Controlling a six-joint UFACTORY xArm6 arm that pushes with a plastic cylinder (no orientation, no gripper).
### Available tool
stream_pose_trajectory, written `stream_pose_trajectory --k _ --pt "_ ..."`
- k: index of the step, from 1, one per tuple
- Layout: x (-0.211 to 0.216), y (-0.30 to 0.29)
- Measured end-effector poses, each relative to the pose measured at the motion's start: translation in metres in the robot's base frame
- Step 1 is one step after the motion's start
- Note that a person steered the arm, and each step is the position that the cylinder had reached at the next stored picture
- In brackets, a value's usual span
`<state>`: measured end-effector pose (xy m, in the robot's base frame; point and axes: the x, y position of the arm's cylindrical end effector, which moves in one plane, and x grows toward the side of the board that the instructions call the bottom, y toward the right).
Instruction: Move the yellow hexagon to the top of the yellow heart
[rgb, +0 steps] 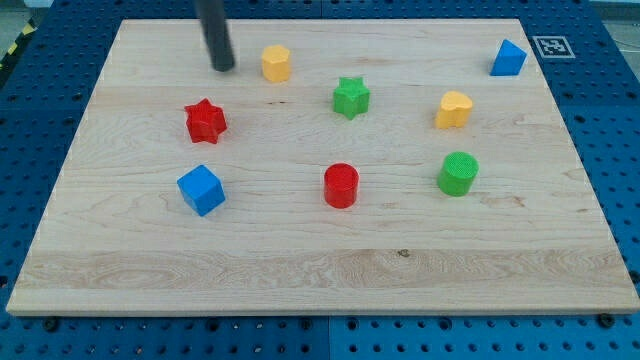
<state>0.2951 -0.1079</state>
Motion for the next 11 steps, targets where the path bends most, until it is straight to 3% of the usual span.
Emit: stream_pose_trajectory --k 1,2,3,4,6,8,10,11 --pt "0.003 0.083" --pt "0.003 0.095" --pt "-0.011 0.063" --pt "-0.020 0.096" --pt "0.011 0.209" --pt "0.015 0.147" --pt "0.058 0.230" --pt "0.059 0.280"
